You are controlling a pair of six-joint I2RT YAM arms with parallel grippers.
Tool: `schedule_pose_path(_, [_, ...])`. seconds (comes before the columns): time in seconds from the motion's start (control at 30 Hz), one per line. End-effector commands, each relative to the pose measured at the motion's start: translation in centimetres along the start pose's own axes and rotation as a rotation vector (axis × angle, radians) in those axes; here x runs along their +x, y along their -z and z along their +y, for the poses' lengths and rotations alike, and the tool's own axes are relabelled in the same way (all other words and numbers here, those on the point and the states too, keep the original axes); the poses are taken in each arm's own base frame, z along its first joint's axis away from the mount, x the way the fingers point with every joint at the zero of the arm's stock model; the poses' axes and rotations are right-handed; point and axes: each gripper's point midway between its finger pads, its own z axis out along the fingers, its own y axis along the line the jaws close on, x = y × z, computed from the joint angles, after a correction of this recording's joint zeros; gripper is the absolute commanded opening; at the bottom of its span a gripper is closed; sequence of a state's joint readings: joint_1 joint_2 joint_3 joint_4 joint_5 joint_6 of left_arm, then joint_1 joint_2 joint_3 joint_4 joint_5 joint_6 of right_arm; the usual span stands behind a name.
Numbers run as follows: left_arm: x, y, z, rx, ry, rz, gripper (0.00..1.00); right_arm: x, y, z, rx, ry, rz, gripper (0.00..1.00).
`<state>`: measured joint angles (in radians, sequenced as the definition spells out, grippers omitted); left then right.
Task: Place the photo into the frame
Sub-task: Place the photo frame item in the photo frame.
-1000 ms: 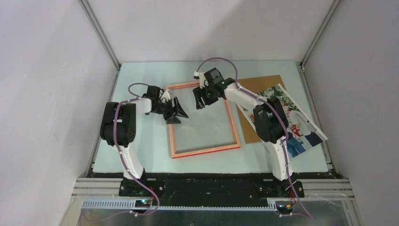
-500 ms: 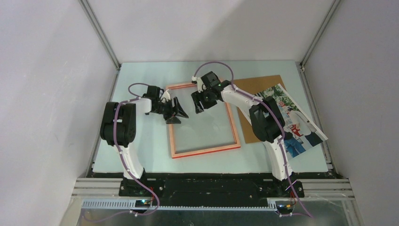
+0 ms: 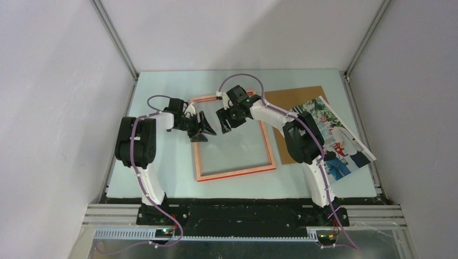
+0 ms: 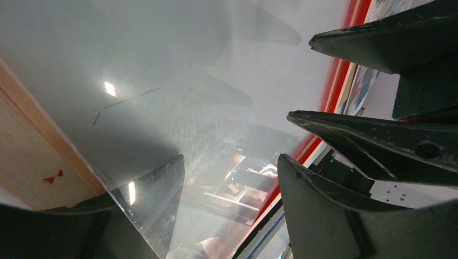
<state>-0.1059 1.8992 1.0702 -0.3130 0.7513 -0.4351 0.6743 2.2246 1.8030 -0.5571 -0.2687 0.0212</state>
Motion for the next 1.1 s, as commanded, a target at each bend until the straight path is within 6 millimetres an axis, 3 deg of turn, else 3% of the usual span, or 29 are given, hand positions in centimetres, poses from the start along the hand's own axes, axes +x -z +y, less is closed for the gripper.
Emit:
schedule_pose_path(0.0, [-0.4,0.3,1.2,-0.060,-0.035,-0.024,0.72,-0.3,-0.8,-0.6,0.028,0.022,-0.005,0.65])
schedule_pose_path(0.53, [-0.4,0.7,1.1,-0.066,-0.046,-0.036,0.72,1.1,-1.3,-1.7,0.045,0.003,0.028,0.65])
schedule_pose_path(1.07, [-0.5,2.6,1.5,-0.120,-0.072,-0.054,0.73,1.5,-0.8,-2.4,0.052,-0.010,0.027,0.64])
